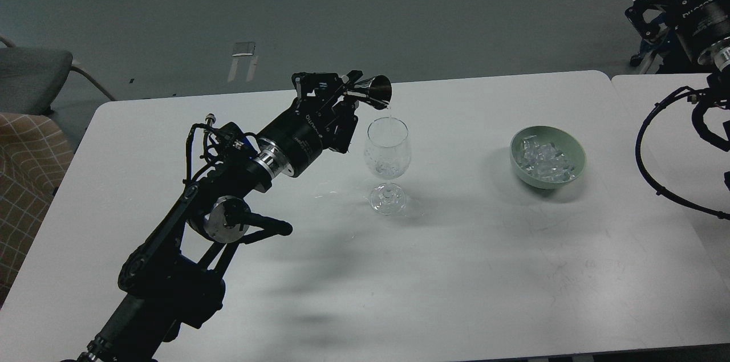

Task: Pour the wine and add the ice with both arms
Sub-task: 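Tilt the jigger over the wine glass with the left gripper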

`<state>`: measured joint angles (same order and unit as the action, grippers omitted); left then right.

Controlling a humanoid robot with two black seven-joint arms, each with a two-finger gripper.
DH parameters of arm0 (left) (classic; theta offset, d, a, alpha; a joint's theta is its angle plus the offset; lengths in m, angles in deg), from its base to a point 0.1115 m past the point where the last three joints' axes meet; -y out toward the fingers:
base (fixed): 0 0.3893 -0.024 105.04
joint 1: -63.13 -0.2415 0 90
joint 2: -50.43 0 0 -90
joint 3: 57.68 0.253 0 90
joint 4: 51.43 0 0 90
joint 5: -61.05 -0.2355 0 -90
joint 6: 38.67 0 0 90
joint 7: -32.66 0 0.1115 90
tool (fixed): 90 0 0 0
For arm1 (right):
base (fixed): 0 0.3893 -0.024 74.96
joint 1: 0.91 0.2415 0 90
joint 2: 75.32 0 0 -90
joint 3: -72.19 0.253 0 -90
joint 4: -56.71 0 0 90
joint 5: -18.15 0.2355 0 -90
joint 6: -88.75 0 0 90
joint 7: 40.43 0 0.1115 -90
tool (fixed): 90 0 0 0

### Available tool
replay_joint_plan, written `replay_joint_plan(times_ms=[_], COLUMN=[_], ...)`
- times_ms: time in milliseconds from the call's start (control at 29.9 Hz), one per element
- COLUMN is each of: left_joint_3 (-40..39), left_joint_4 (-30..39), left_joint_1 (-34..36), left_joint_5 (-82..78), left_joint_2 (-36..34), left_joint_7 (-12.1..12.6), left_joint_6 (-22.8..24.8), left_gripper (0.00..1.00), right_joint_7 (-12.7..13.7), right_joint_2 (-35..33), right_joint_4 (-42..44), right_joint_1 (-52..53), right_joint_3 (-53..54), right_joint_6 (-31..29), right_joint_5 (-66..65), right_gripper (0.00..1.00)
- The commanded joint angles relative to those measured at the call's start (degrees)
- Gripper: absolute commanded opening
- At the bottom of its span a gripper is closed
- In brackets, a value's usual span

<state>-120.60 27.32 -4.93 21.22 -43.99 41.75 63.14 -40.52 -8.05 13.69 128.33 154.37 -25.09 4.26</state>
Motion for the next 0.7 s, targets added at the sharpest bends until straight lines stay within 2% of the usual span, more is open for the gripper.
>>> replay_joint_plan(times_ms=[0, 234, 668], left_joint_3=[0.0, 0.0, 0.0], left_joint_4=[0.0, -0.09, 0.0], left_joint_1=[0.03, 0.56, 0.91], left_joint_5=[-0.42, -0.78, -3.5], left_joint_2=[-0.59, -3.31, -3.23], left_joint_7=[-0.12, -0.47, -0.47], left_joint_6=[0.14, 0.23, 1.46], left_gripper=[0.0, 0.0, 0.0], right_joint_7=[0.0, 0.0, 0.0], right_joint_2=[-0.03, 0.05, -0.03], right_joint_4=[-0.05, -0.05, -0.14], right_joint_1=[0.05, 0.05, -0.04], right_joint_3=[0.0, 0.0, 0.0], right_joint_6=[0.02, 0.02, 0.02], right_joint_5=[0.0, 0.0, 0.0], right_gripper=[1.0, 1.0, 1.0])
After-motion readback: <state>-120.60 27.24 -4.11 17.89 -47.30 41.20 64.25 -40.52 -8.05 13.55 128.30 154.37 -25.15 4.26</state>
